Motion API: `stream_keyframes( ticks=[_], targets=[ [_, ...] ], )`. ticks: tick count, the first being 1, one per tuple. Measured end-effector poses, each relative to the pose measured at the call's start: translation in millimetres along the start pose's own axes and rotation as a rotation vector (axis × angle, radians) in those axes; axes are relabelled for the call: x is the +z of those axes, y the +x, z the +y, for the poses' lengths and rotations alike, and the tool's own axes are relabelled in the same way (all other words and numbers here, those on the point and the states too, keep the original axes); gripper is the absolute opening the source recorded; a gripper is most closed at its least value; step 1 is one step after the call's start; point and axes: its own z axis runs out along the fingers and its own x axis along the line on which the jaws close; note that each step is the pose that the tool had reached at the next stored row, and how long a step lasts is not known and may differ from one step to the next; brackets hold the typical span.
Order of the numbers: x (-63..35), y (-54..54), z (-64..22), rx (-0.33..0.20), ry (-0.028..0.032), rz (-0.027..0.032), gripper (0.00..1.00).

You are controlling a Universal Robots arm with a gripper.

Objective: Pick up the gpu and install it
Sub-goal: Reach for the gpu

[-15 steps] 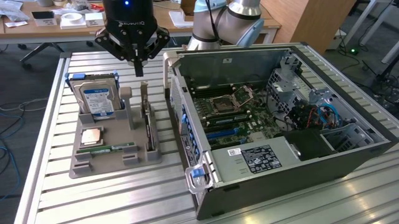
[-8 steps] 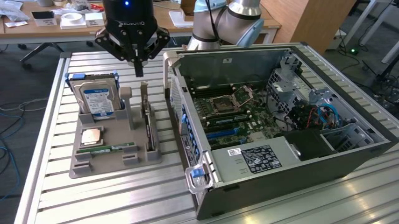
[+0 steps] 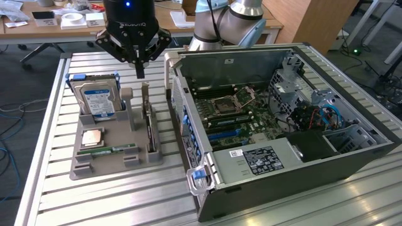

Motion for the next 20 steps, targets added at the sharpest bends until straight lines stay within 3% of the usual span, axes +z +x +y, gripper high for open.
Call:
stream_keyframes(
  ticks=[12, 20],
  targets=[
    [0.4, 1.8, -0.5, 0.0, 0.0001, 0.0001, 0.11],
    [1.8, 1.8, -5.3, 0.0, 0.0017, -0.0002, 0.11]
  ],
)
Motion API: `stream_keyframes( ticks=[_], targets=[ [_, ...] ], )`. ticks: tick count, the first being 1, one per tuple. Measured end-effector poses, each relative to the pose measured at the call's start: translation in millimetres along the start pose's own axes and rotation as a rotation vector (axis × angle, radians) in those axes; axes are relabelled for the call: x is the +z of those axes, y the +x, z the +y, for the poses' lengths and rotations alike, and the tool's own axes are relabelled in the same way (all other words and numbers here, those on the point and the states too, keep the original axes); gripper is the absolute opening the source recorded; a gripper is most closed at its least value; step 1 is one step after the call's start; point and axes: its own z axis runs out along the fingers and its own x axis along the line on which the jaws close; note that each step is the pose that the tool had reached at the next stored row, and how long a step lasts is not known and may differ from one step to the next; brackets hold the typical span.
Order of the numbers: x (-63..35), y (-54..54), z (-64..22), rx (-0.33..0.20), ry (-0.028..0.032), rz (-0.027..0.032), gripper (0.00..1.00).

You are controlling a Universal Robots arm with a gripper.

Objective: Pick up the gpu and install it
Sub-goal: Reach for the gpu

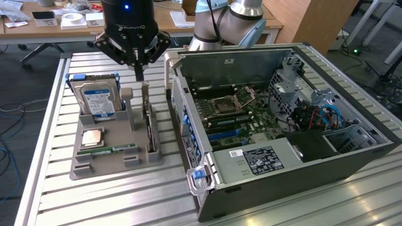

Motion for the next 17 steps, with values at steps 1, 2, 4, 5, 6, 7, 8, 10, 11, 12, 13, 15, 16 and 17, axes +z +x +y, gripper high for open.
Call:
stream_keyframes(
  ticks=[1, 2, 4, 5, 6, 7, 8, 10, 11, 12, 13, 15, 16, 17],
  targets=[
    [0.6, 0.2, -0.2, 0.0, 0.0001, 0.0002, 0.11],
    [1.4, 0.4, -0.3, 0.0, 0.0002, 0.0001, 0.11],
    [2.4, 1.0, -0.4, 0.0, 0.0002, 0.0002, 0.11],
    [2.8, 1.6, -0.4, 0.0, 0.0002, 0.0001, 0.11],
    [3.1, 2.2, -0.5, 0.0, 0.0001, 0.0, 0.11],
    [3.3, 2.7, -0.5, 0.0, 0.0, 0.0, 0.11],
    [3.4, 2.9, -0.7, 0.0, 0.0, 0.0, 0.11],
    [3.6, 3.4, -1.0, 0.0, 0.0001, 0.0001, 0.11],
    [3.7, 3.6, -1.2, 0.0, 0.0002, 0.0002, 0.11],
    [3.8, 3.9, -1.5, 0.0, 0.0002, 0.0001, 0.11],
    [3.9, 4.1, -1.7, 0.0, 0.0002, 0.0001, 0.11],
    [4.0, 4.5, -2.1, 0.0, 0.0001, 0.0001, 0.11],
    [4.0, 4.5, -2.1, 0.0, 0.0002, 0.0001, 0.11],
    [4.0, 4.5, -2.1, 0.0, 0.0002, 0.0001, 0.11]
  ],
)
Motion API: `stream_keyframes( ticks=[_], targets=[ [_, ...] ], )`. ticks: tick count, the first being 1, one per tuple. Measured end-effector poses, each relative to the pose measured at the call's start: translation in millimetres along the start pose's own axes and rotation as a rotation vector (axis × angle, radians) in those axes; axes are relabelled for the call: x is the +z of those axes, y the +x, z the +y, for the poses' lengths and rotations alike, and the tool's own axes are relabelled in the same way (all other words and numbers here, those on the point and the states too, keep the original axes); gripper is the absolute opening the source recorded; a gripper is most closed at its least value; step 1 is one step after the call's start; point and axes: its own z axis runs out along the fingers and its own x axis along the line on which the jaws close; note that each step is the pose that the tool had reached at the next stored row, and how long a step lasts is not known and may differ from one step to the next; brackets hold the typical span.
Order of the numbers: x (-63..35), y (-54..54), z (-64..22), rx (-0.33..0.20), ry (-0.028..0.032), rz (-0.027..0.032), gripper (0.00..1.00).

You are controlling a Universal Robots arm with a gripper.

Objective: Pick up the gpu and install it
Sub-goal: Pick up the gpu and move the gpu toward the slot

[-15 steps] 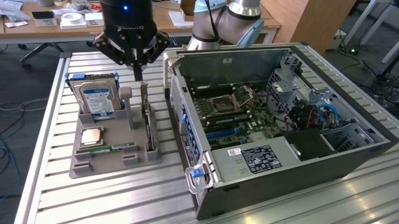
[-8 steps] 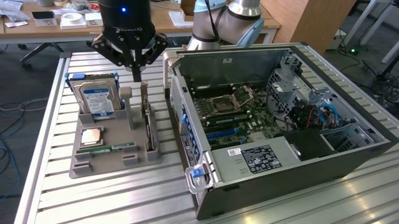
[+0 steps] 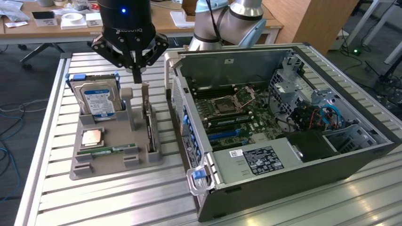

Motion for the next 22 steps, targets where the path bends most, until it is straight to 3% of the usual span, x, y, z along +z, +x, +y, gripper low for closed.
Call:
stream_keyframes(
  ticks=[12, 14, 15, 19, 22],
  targets=[
    [0.0, 0.0, 0.0, 0.0, -0.0001, 0.0, 0.11],
    [0.0, 0.0, 0.0, 0.0, -0.0001, 0.0, 0.23],
    [0.0, 0.0, 0.0, 0.0, -0.0001, 0.0, 0.23],
    [0.0, 0.0, 0.0, 0.0, -0.0001, 0.0, 0.42],
    [0.0, 0.0, 0.0, 0.0, 0.0, 0.0, 0.42]
  ],
)
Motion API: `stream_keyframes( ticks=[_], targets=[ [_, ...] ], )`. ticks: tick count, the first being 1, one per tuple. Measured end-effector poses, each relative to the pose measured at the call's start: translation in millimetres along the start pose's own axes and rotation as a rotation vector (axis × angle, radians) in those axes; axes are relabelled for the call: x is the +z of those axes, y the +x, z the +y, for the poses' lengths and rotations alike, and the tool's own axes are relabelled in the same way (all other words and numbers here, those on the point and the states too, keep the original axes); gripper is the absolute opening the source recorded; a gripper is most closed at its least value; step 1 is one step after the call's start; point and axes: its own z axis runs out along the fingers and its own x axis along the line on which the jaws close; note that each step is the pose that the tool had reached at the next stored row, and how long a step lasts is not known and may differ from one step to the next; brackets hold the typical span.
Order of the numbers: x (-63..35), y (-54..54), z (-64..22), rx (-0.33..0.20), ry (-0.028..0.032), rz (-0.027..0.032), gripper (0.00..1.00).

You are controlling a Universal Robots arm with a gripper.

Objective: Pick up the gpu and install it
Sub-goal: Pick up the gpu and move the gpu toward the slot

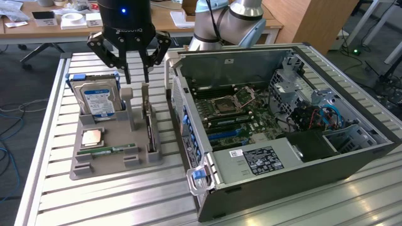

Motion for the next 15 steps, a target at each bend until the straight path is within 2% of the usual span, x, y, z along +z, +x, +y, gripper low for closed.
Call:
stream_keyframes(
  ticks=[3, 12, 15],
  targets=[
    [1.5, 0.1, -0.1, 0.0, -0.0002, -0.0002, 0.42],
    [17.4, 0.4, -0.8, 0.0, -0.0003, 0.0001, 0.42],
    [18.3, 0.4, -0.8, 0.0, -0.0002, 0.0002, 0.42]
  ],
)
